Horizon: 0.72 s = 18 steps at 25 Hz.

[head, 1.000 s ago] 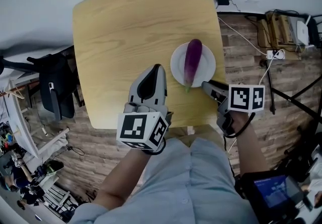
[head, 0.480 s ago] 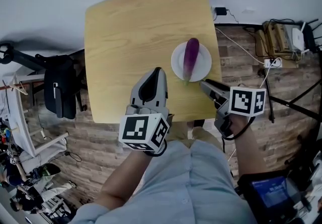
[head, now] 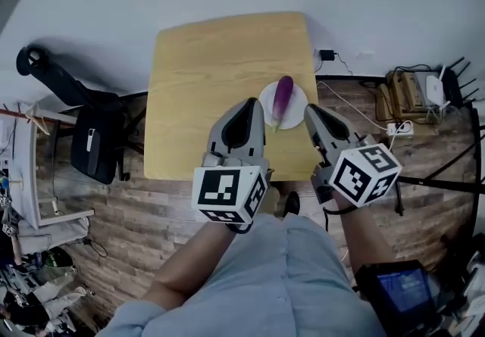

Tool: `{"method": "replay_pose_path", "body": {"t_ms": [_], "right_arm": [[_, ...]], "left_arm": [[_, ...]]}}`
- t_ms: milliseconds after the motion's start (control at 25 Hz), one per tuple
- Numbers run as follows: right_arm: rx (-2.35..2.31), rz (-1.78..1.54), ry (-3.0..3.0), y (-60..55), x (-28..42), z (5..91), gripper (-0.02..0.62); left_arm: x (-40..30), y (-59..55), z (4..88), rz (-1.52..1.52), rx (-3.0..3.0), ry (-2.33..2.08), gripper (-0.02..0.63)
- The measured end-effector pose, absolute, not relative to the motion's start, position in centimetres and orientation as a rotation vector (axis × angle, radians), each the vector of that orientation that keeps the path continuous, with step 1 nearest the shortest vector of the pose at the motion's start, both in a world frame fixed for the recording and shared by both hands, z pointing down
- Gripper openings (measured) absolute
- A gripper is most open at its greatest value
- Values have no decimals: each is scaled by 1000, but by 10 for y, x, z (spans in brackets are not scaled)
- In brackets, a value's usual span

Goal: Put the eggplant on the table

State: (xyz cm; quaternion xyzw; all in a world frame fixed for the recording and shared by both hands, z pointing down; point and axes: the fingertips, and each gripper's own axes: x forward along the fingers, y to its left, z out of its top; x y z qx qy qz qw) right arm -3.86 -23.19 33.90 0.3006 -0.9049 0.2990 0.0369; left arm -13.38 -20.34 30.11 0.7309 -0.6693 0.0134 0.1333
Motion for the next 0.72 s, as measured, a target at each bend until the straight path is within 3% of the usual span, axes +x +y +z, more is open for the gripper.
{"method": "replay_pose_path", "body": {"t_ms": [280, 720], "right_arm": [[960, 616, -2861, -215, -39, 291, 2], [941, 529, -2885, -203, -44, 276, 0]], "left_arm": [[-115, -188, 267, 24, 2190, -1997, 6], [-104, -184, 253, 24, 2247, -2005, 6]]}}
